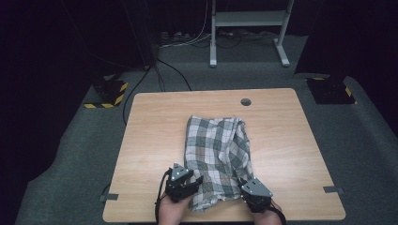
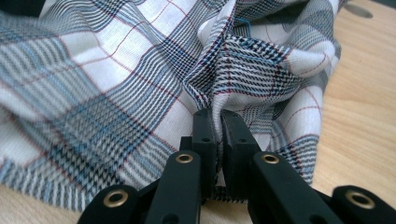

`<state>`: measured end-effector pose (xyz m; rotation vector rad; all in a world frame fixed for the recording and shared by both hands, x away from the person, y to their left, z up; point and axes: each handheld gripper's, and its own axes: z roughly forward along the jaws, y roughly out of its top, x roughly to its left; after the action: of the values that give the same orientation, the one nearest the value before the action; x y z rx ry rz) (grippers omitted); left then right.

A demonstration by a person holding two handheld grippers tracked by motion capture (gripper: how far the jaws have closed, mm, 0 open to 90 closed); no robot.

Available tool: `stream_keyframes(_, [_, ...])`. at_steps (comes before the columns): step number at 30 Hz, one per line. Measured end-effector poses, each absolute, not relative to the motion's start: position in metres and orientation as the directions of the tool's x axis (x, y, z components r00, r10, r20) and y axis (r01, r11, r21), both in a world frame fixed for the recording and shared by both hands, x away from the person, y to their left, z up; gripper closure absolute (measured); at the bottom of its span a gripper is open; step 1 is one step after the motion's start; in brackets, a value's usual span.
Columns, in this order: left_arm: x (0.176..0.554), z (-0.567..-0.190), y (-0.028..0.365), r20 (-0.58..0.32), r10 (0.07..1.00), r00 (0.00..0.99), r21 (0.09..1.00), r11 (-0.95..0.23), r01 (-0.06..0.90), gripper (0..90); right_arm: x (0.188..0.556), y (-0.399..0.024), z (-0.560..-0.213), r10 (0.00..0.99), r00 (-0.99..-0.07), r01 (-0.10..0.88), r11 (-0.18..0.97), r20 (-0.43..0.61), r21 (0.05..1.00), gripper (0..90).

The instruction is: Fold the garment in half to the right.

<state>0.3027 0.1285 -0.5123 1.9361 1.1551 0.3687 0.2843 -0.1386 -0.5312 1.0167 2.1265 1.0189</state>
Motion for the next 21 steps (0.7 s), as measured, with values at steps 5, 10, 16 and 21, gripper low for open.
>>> stream_keyframes(5, [0.305,-0.523,0.119,-0.060,0.819,0.570,0.737,-0.349,0.579,56.8,0.285,-0.147,-0.534,0.821,-0.554,0.419,0.420,-0.140,0.805,84.1])
stream_keyframes(10, [0.310,-0.531,0.119,-0.024,0.804,0.595,0.735,-0.389,0.555,59.8,0.282,-0.155,-0.538,0.816,-0.565,0.447,0.430,-0.125,0.785,83.6])
stream_keyframes(16, [0.313,-0.530,0.122,-0.001,0.772,0.635,0.727,-0.436,0.531,61.2,0.275,-0.162,-0.538,0.806,-0.585,0.460,0.424,-0.093,0.780,82.5])
stream_keyframes(21, [0.306,-0.529,0.127,-0.002,0.746,0.666,0.720,-0.461,0.518,61.3,0.263,-0.160,-0.537,0.798,-0.598,0.466,0.429,-0.082,0.774,80.4])
